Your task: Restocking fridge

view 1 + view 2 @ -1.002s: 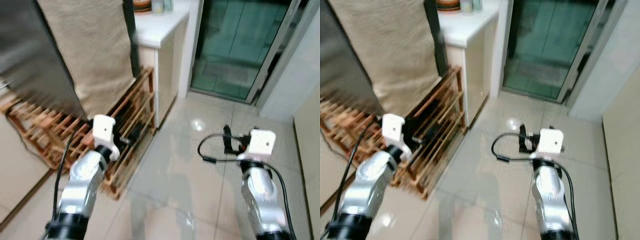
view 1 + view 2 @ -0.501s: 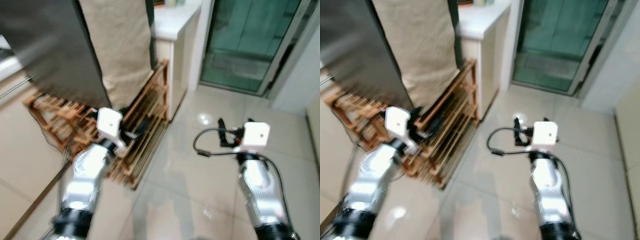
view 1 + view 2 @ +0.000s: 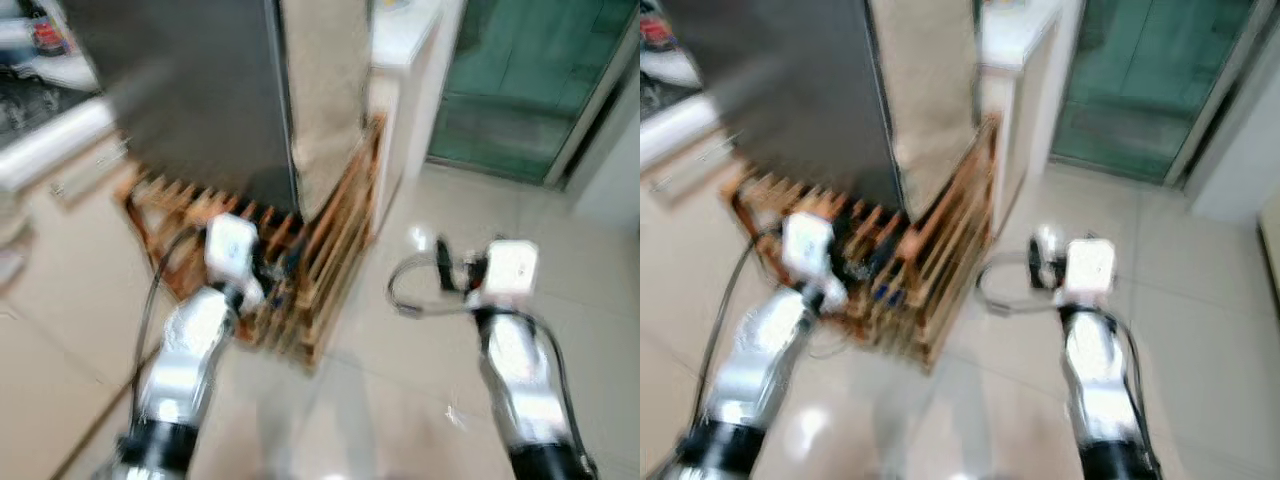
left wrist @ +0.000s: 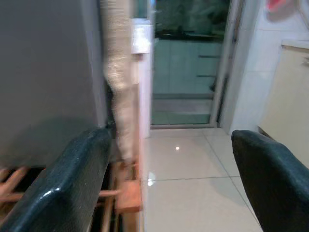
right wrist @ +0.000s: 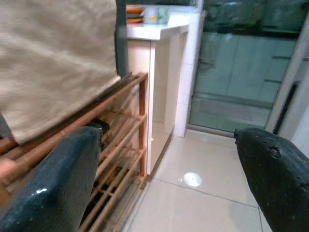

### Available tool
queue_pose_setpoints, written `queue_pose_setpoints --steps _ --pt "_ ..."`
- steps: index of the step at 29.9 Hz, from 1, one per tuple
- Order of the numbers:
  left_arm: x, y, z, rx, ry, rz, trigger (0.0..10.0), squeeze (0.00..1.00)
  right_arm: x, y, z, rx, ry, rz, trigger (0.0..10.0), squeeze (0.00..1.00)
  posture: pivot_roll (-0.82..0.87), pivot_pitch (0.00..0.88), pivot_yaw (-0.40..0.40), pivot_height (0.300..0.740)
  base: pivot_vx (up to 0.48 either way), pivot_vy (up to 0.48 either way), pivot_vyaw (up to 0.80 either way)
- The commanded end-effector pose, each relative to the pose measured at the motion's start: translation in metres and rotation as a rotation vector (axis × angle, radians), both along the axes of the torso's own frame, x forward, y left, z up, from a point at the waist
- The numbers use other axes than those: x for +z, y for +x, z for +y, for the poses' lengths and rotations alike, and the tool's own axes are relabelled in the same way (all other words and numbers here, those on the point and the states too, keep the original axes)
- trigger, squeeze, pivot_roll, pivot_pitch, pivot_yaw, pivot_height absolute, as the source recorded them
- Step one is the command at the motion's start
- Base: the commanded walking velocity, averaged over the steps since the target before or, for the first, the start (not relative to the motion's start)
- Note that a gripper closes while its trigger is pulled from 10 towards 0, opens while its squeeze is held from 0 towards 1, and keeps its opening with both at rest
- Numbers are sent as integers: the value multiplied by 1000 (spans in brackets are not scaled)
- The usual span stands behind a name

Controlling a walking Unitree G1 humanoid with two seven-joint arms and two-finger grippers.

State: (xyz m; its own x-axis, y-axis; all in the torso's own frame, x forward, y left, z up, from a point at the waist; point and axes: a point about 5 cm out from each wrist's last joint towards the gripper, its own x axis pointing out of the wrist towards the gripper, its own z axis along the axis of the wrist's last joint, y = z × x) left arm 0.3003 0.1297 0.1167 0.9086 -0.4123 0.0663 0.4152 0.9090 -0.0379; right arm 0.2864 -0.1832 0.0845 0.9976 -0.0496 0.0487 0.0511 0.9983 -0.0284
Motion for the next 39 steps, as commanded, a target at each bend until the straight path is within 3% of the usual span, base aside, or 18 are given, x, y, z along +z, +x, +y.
queue_pose_setpoints --steps 1,7,11,21,24,31,39 --pt "-6 5 23 142 -28 72 10000 0 7 -4 1 -22 18 -49 10000 0 -15 0 35 740 304 371 0" --pt "-16 2 41 273 -30 130 10000 0 8 -28 -11 -101 60 -97 10000 0 -17 0 30 740 101 124 0" --pt "-9 -4 41 277 -11 73 10000 0 -3 -37 -17 -134 79 -43 10000 0 -27 0 31 740 0 0 0" --pt "5 -5 24 187 -27 -8 10000 0 6 -29 -7 -77 56 -75 10000 0 -28 0 29 740 340 0 0" --pt "19 -12 8 85 -35 -99 10000 0 5 -25 -4 -55 42 -65 10000 0 -26 0 30 740 428 0 0" --pt "23 -14 5 46 -58 -120 10000 0 4 -22 -2 -41 6 -43 10000 0 -20 0 26 740 431 0 -223" --pt "20 -12 5 63 -25 -103 10000 0 8 -16 0 -18 -4 -67 10000 0 -22 0 27 740 0 0 -291"
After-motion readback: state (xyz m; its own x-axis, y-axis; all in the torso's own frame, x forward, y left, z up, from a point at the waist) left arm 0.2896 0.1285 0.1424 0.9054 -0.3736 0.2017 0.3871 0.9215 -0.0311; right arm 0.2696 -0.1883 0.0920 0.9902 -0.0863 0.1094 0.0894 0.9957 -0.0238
